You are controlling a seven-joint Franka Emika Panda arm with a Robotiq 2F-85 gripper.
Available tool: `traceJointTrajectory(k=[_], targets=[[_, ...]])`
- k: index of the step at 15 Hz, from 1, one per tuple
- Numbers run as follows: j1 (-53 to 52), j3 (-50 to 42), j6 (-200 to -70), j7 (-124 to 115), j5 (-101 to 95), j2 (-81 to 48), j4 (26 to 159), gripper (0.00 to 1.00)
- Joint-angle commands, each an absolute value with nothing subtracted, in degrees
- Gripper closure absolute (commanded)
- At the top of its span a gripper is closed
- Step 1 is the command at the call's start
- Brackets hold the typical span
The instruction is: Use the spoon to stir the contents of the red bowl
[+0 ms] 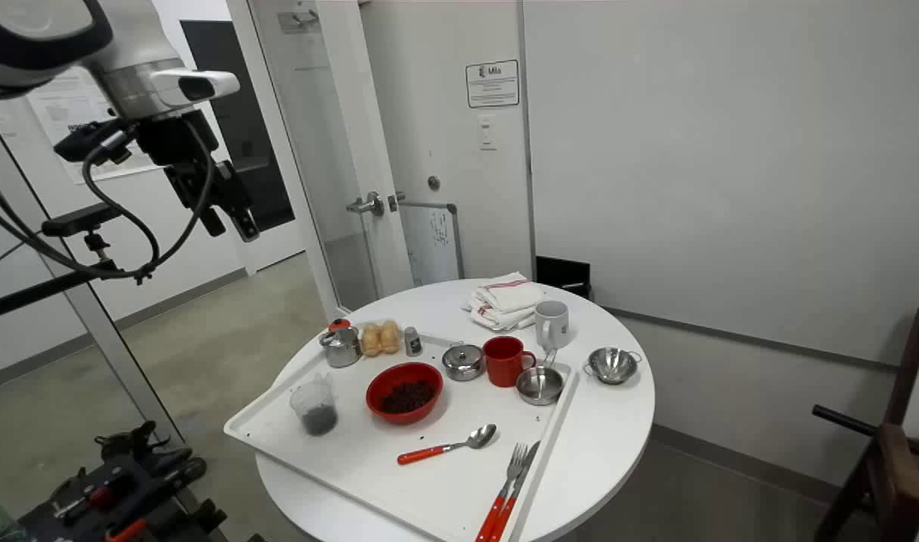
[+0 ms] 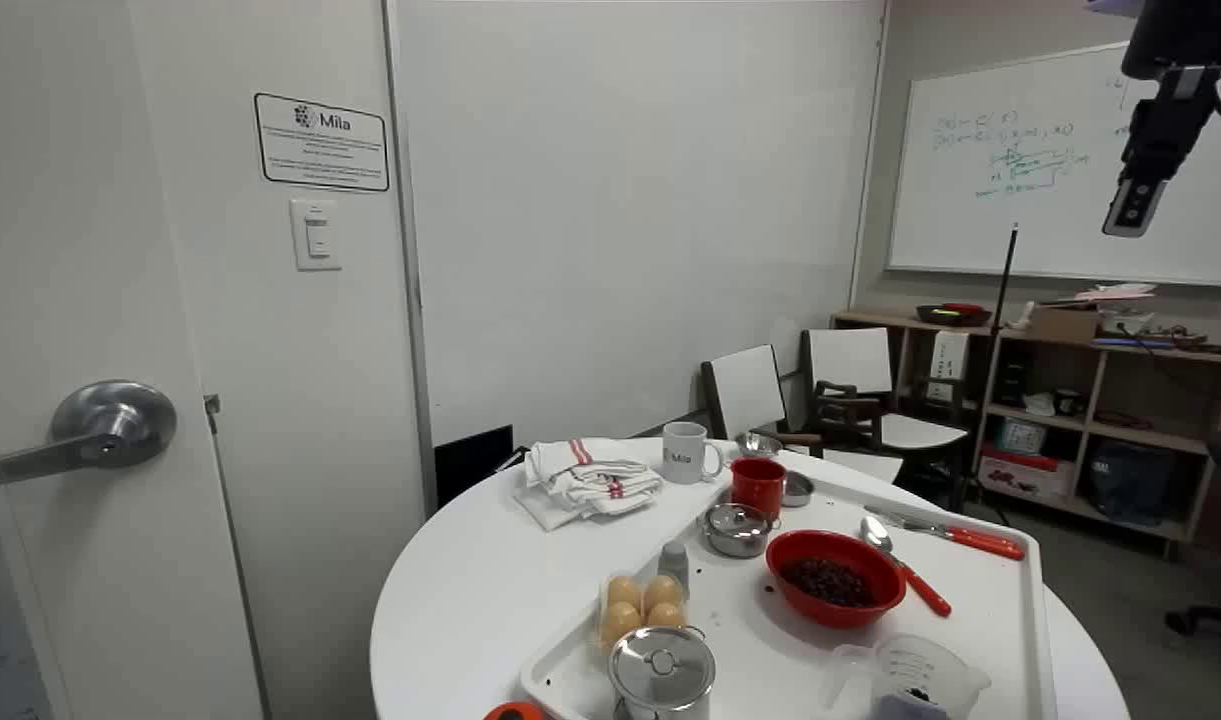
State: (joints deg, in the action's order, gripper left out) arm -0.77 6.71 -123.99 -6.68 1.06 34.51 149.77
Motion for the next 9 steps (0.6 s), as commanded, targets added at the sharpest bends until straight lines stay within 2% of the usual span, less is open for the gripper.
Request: traceJointTrajectory(k=[1,9], targets=[[-1.4,6.1,-123.8,-7.0,0.6,34.5,149.7,0.0],[3.9,2.7,-127.4,-11.1,0.8,18.0,150.1,0.0]])
